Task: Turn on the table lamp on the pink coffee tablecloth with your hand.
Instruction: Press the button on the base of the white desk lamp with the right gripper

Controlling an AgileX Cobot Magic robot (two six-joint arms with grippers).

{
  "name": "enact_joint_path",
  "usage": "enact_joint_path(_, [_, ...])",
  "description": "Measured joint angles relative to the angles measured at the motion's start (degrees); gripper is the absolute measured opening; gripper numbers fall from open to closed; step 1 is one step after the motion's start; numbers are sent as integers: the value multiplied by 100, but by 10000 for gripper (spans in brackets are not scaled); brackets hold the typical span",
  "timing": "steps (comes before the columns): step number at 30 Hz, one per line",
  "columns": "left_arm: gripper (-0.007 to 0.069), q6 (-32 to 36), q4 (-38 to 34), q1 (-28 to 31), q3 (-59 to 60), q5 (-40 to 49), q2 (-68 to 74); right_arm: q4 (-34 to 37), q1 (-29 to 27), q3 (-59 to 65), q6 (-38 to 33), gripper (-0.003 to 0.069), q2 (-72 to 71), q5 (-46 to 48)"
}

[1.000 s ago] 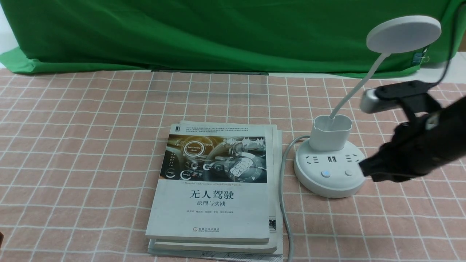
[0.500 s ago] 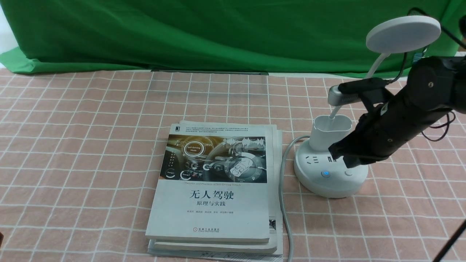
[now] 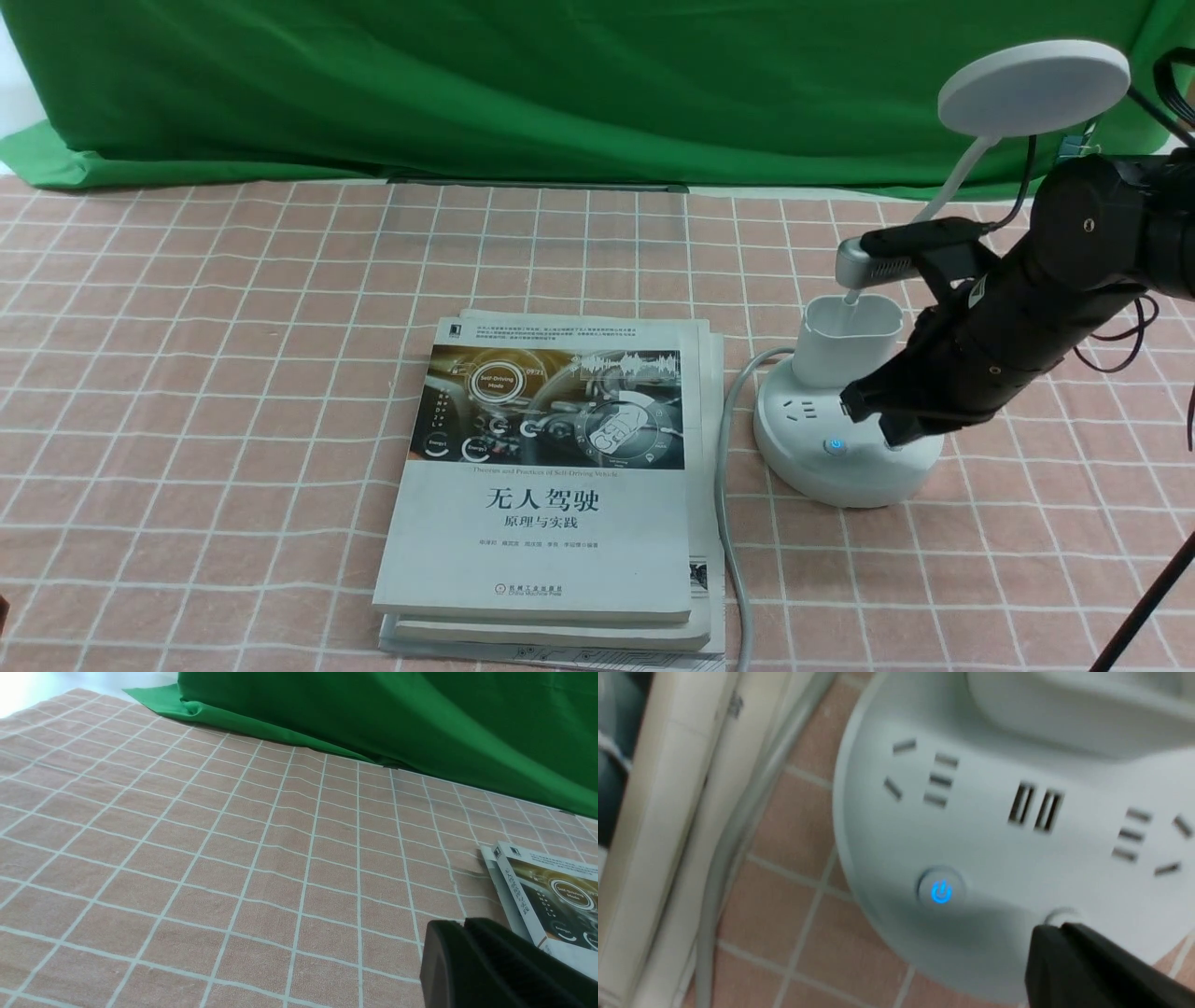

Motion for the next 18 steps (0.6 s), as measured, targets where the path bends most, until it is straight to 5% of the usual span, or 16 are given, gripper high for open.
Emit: enact_joint_path(18, [19,0,0,0,0,0,0,28,-96,-26,96,33,312,-51])
